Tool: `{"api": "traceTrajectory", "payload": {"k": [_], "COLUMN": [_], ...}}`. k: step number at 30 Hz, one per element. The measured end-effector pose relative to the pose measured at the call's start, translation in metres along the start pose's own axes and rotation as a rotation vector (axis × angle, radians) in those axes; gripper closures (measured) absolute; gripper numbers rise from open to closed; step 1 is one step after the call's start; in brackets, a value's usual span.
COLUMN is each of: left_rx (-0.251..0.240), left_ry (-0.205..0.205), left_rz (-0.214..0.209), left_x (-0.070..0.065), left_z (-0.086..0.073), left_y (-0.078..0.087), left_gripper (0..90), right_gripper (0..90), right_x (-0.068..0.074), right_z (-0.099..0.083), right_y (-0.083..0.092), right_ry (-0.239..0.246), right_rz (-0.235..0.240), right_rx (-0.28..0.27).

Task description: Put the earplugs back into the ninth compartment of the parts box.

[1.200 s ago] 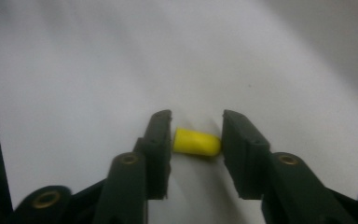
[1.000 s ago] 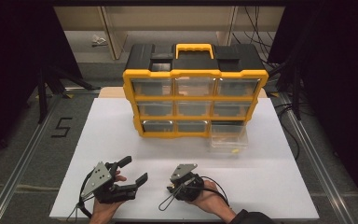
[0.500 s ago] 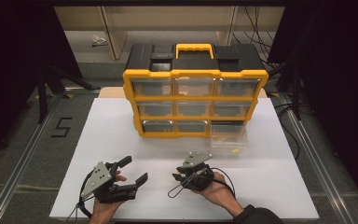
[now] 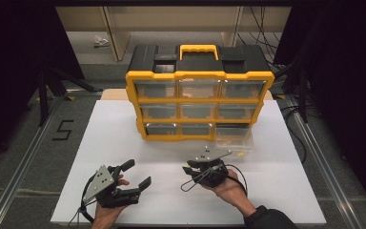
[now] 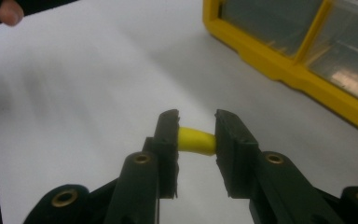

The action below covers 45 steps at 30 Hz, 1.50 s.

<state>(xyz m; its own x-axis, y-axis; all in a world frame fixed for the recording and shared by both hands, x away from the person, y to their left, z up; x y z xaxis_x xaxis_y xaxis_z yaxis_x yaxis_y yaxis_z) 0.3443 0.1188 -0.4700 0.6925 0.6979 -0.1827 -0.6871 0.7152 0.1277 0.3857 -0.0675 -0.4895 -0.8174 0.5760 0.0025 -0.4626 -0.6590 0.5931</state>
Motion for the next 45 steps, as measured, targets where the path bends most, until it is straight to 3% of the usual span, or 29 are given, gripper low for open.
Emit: {"api": "traceTrajectory", "payload": {"k": [11, 21, 27, 40, 45], "left_rx": [0.0, 0.001, 0.0, 0.0, 0.001], "left_ry": [0.0, -0.002, -0.001, -0.001, -0.002], "left_rz": [0.0, 0.001, 0.001, 0.0, 0.0], "left_x": [0.0, 0.0, 0.0, 0.0, 0.0], "left_z": [0.0, 0.0, 0.0, 0.0, 0.0], "left_y": [0.0, 0.0, 0.0, 0.0, 0.0], "left_gripper": [16.3, 16.2, 16.3, 16.3, 16.3], "right_gripper": [70.7, 70.6, 70.5, 70.3, 70.1], "right_x": [-0.033, -0.055, -0.073, -0.091, -0.105], "right_z": [0.022, 0.03, 0.029, 0.03, 0.027], "right_y": [0.034, 0.054, 0.065, 0.079, 0.086], "right_ry": [-0.062, -0.101, -0.144, -0.17, -0.205], "right_rz": [-0.062, -0.124, -0.174, -0.233, -0.265], "right_rx": [-0.127, -0.199, -0.236, -0.268, -0.287]}}
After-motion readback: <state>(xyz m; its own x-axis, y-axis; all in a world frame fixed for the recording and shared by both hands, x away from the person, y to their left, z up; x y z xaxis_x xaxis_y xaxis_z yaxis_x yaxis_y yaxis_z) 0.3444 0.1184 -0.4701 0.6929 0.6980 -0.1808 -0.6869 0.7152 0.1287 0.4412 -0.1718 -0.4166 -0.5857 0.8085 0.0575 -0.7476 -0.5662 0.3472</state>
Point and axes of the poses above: each handheld gripper's, and its own axes: y roughly backward along the jaws, z roughly out of its top, x roughly to its left, the point moved 9 cm from there along -y, roughly forward along the jaws, and after that the axes turned 3 degrees about y, right-handed, at the moved point
